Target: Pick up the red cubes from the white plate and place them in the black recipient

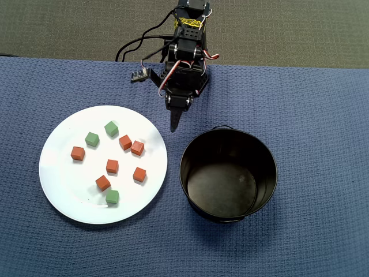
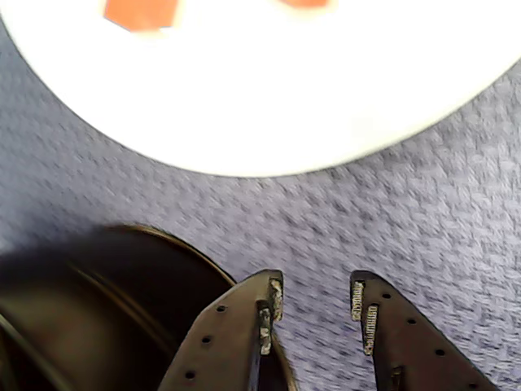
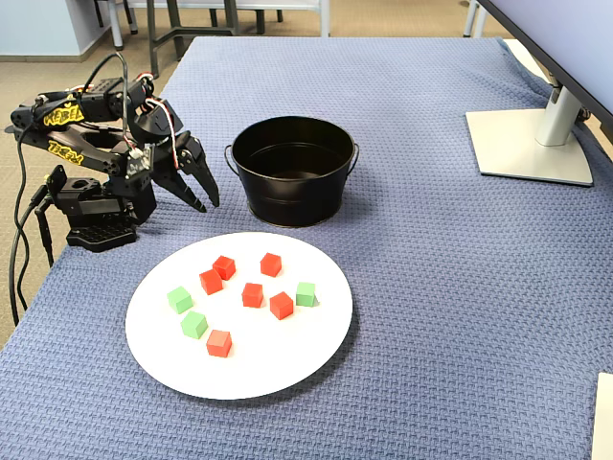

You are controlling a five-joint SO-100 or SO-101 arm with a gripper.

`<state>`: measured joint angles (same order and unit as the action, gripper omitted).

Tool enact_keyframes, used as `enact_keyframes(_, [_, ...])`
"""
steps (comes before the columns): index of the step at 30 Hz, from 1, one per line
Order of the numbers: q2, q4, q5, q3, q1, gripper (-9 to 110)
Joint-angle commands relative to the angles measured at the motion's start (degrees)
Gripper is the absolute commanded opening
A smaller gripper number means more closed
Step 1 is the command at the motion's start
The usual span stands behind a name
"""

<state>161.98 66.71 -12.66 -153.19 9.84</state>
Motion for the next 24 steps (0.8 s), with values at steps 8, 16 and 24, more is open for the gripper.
enact_keyframes(8, [-13.45, 2.37, -9.4, 16.87, 15.12, 15])
enact_keyframes(16, [-34.63, -6.42, -2.99, 21.36, 17.31, 16])
enact_keyframes(24, [-47.02, -11.07, 1.76, 27.77, 20.65, 17])
